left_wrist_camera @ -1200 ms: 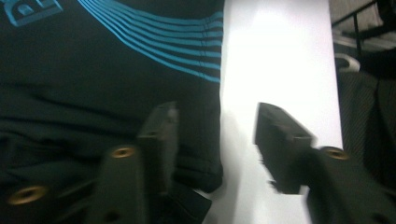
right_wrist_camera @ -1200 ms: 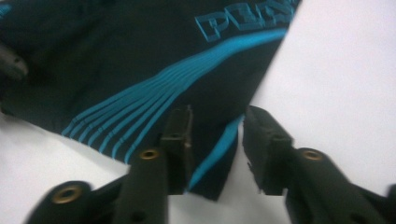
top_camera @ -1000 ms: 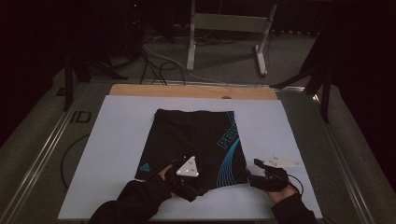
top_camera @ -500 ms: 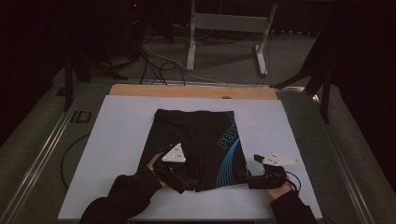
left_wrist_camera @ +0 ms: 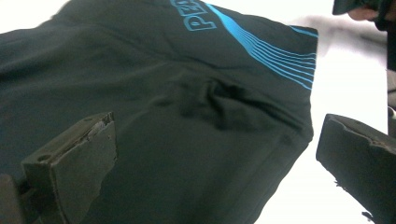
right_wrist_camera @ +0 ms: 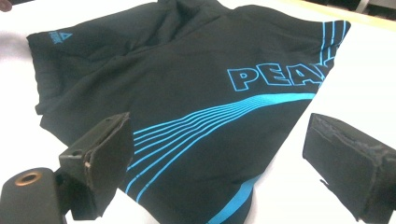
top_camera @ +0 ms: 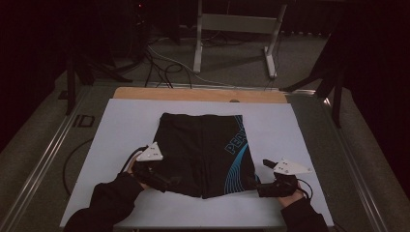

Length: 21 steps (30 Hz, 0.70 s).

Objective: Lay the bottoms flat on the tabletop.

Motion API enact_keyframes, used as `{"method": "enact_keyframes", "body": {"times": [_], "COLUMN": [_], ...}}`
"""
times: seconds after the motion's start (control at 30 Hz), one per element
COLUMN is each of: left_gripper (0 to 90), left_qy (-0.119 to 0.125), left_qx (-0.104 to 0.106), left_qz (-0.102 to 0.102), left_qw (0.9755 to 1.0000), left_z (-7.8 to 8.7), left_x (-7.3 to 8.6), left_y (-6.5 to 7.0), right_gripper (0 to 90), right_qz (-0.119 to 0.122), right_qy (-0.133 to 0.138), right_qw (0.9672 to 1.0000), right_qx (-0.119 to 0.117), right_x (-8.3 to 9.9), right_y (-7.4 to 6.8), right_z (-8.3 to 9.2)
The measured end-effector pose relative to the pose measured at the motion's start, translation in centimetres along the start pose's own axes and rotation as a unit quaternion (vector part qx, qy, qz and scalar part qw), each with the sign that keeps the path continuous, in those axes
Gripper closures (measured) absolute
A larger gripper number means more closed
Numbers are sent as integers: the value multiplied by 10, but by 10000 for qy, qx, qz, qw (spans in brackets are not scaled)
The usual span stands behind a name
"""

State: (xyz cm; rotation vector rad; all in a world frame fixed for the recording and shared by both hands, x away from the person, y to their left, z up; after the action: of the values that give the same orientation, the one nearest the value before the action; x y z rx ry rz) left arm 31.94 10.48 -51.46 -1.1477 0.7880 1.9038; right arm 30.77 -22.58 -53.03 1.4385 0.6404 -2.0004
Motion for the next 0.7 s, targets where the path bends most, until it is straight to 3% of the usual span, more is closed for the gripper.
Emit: {"method": "enact_keyframes", "body": {"times": [0.23,0.43,0.7], "left_gripper": [3,3,3], "left_qy": [124,213,191], "left_qx": [-320,-662,-820], "left_qz": [135,273,542], "left_qw": [9993,9972,9950], "left_z": [33,65,83], "left_x": [15,25,50], "left_y": [-12,-23,-20], "right_gripper": [92,92,91], "right_qz": [21,-20,-111], "right_qy": [-16,-66,-70], "right_qw": [10000,10000,9999], "right_qx": [-14,1,-31], "right_x": [1,2,2], "right_y": [1,2,2], "right_z": [-1,-2,-8]}}
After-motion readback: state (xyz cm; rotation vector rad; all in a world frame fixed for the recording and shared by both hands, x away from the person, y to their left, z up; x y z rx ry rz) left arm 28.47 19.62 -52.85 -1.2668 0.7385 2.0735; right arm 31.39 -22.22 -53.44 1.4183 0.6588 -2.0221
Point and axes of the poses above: each handheld gripper's, and its own axes: z roughly backward along the jaws, x roughly out of its underside, y roughly to its right, the point moved 8 cm from there along -z, roughly forward along the jaws, and after that the axes turned 12 degrees about y, right-handed, at the moved point
